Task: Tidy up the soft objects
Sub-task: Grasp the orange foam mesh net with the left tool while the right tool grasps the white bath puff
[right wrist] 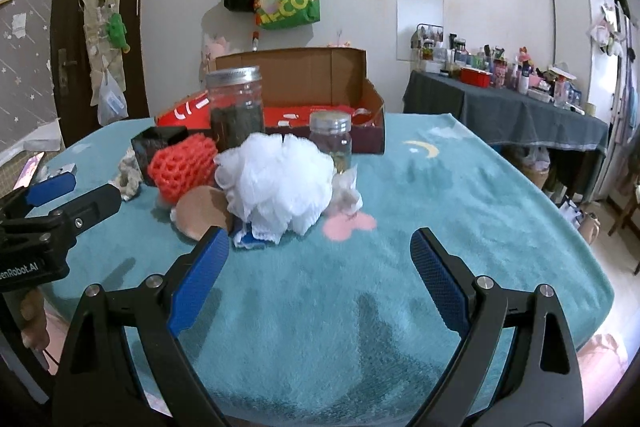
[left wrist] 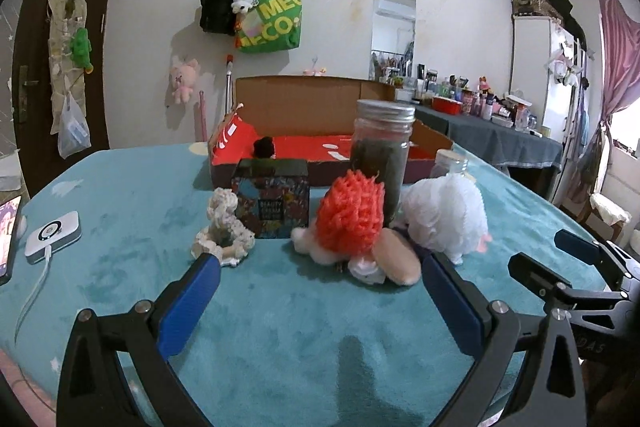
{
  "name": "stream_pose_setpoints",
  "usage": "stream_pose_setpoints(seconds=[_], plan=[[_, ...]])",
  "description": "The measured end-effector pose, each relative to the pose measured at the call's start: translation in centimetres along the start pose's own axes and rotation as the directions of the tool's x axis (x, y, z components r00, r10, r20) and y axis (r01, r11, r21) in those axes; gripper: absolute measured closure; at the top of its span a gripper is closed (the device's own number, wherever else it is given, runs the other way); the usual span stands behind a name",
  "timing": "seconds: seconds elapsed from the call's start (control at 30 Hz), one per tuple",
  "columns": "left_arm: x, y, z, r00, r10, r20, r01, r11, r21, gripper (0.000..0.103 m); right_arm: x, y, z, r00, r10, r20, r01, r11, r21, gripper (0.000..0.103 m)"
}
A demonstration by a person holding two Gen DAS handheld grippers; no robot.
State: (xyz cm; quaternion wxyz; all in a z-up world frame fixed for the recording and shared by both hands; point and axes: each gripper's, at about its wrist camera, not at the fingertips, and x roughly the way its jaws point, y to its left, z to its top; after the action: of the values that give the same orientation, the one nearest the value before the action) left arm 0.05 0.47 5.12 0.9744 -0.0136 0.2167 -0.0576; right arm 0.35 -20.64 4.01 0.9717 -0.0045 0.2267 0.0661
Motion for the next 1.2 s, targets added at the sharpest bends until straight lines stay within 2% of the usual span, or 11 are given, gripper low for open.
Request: stream_pose_setpoints(seconds=[0.27,0.6,0.97,1.2], plan=[[0.6,0.3,-0.5,1.0,0.002,-0.026,-0.003,1.0,-0.013,0.0,0.9,-0.5,-0.4,0.999,0.006,-0.032,-0.005,1.0,0.028,0.01],[1.5,0.5,0.6,0.999,-0.014,-0.043,0.013,1.0,-0.017,0.0,2.1,-0.6,0.4,0.997,0.04,-0.061,-0.038,0.998,0.041,0.01],[3.9,0.1,3.5,0.994,-0.061,-0.094,0.062,0.998,0.008,0.0,4.6,-1.5,4.5,0.985,0.137,-0.105,-0.13,0.989,0.065,0.01],[5.8,0.0,4.9,0.985,-0.096,-0.141,0.099,0.995,0.019,0.002,6.9,-1.6,6.2,0.963,0.224,-0.149,-0.213,0.973,0.085,0.01]])
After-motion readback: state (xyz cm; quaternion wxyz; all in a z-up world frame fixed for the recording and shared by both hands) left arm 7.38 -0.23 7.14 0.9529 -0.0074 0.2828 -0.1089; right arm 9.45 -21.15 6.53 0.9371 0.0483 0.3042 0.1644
